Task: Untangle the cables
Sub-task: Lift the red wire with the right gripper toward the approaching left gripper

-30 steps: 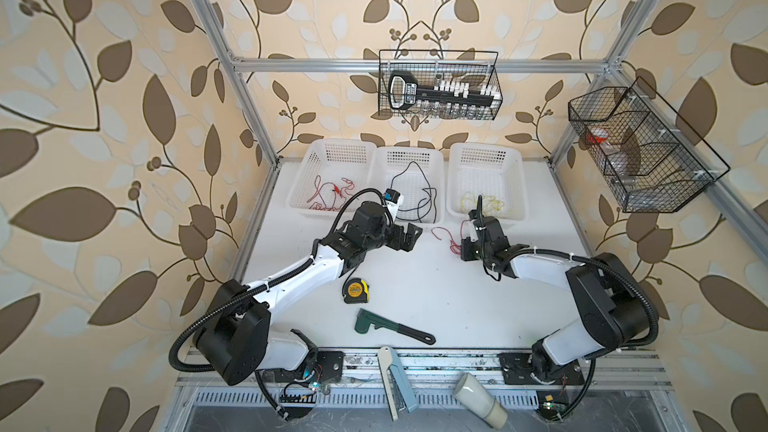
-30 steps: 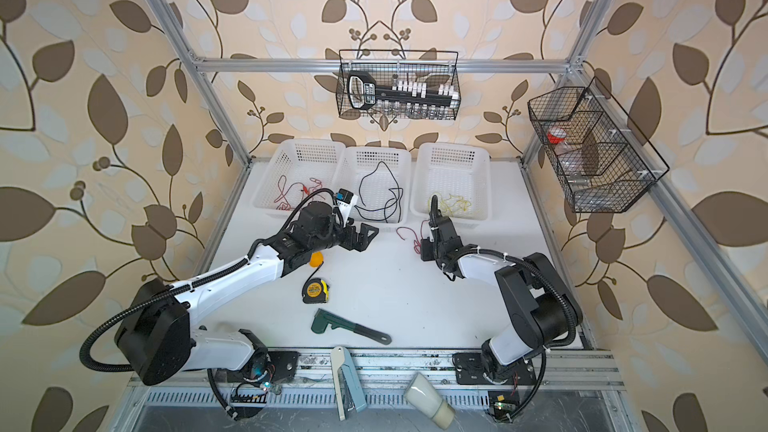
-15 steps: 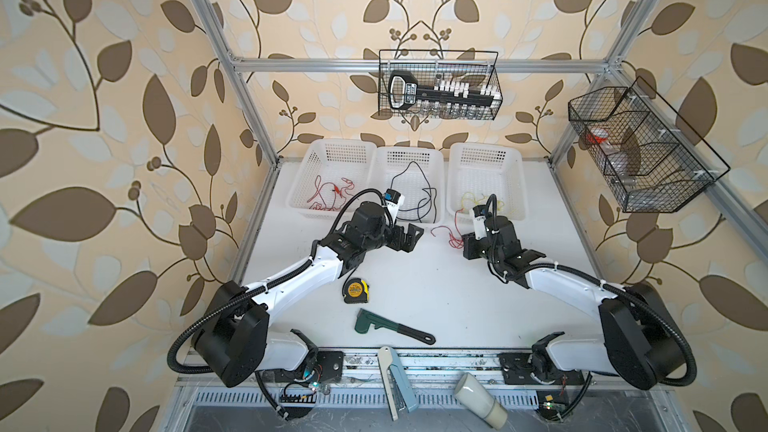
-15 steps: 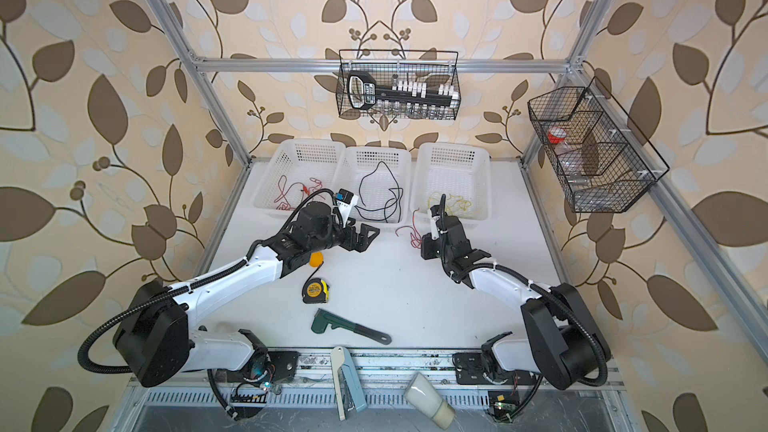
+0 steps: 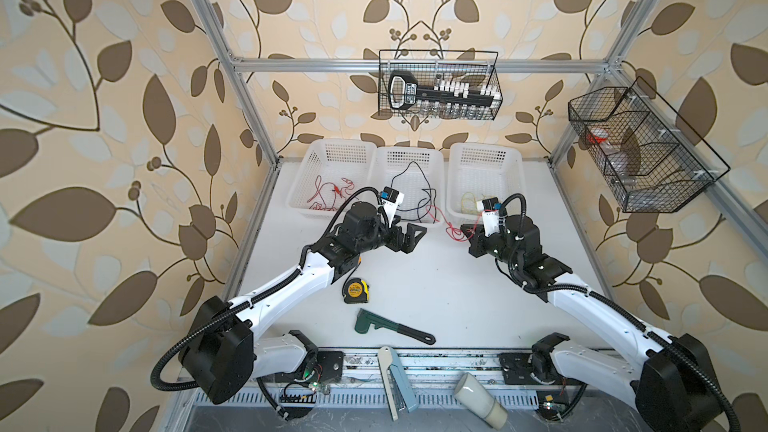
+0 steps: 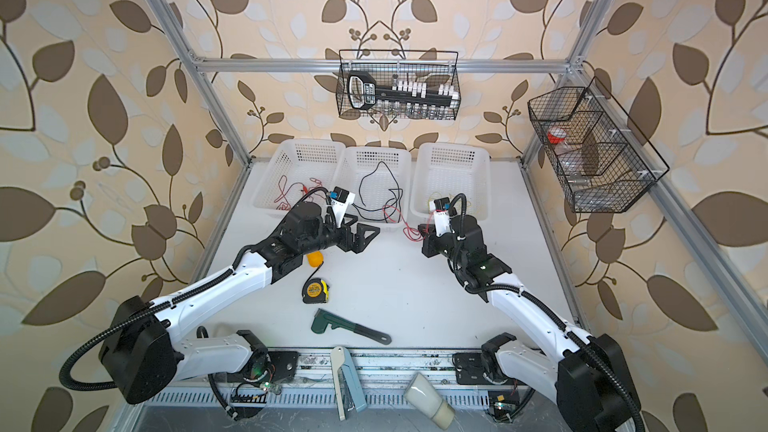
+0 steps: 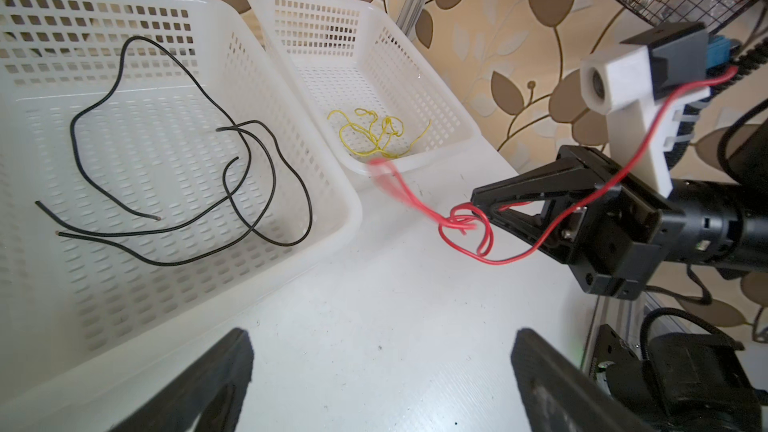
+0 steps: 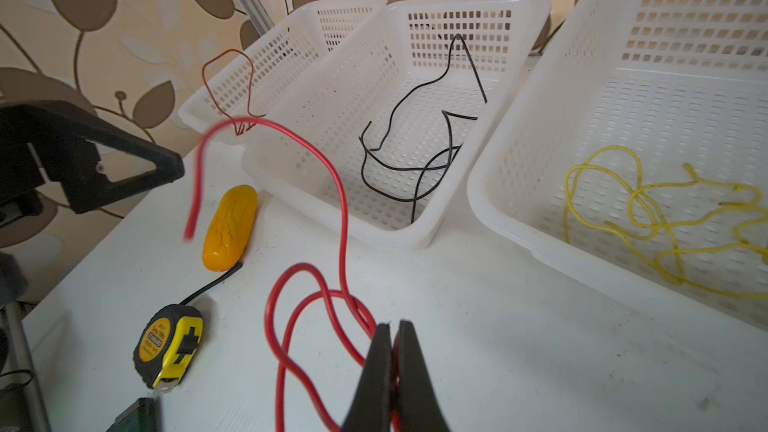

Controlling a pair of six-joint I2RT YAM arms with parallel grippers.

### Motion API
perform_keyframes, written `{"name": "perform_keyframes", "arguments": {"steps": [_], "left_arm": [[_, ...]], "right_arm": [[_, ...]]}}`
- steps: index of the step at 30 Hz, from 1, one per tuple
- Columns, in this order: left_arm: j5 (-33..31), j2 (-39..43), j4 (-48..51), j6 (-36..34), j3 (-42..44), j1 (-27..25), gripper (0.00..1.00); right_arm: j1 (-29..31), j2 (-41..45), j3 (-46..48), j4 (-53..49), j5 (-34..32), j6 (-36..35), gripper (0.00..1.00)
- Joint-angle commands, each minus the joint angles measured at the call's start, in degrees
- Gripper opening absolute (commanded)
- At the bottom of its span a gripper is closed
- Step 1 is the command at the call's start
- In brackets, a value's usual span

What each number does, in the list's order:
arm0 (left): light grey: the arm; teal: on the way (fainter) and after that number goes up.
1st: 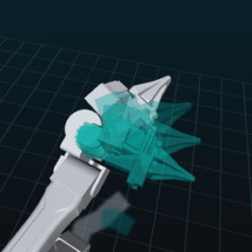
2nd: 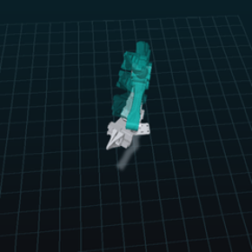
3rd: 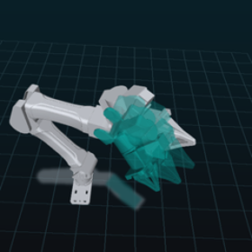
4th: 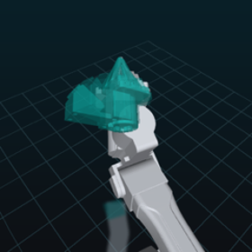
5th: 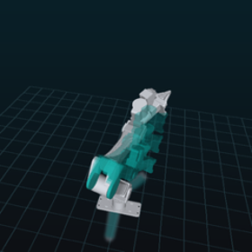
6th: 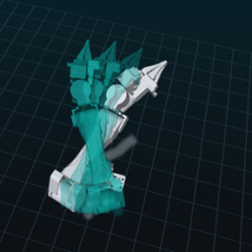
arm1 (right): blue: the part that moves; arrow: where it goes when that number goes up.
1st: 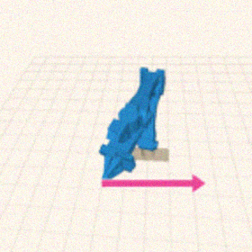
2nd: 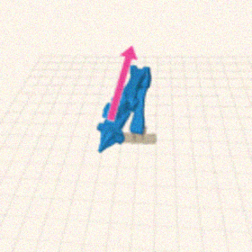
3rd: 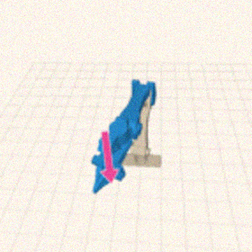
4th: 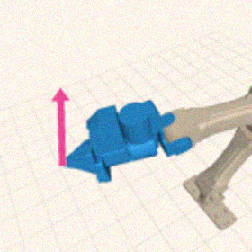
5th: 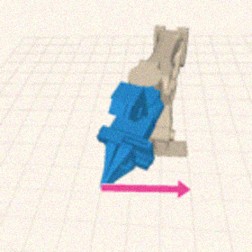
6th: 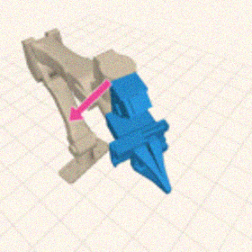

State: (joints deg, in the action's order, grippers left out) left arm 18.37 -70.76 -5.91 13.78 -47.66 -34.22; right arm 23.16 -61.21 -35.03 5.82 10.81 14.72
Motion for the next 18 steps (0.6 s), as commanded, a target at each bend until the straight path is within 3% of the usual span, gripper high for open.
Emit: {"name": "perform_keyframes", "arguments": {"steps": [1,18], "left_arm": [[3.79,2.34,-3.44,0.56,0.21,-1.07,0.99],[2.84,-5.01,-8.59,6.16,-3.52,-6.4,0.99]], "right_arm": [[0.31,0.81,-0.1,1.99,5.21,-0.12,0.0],[1.6,-1.92,-1.96,9.37,8.88,3.04,0.0]]}}
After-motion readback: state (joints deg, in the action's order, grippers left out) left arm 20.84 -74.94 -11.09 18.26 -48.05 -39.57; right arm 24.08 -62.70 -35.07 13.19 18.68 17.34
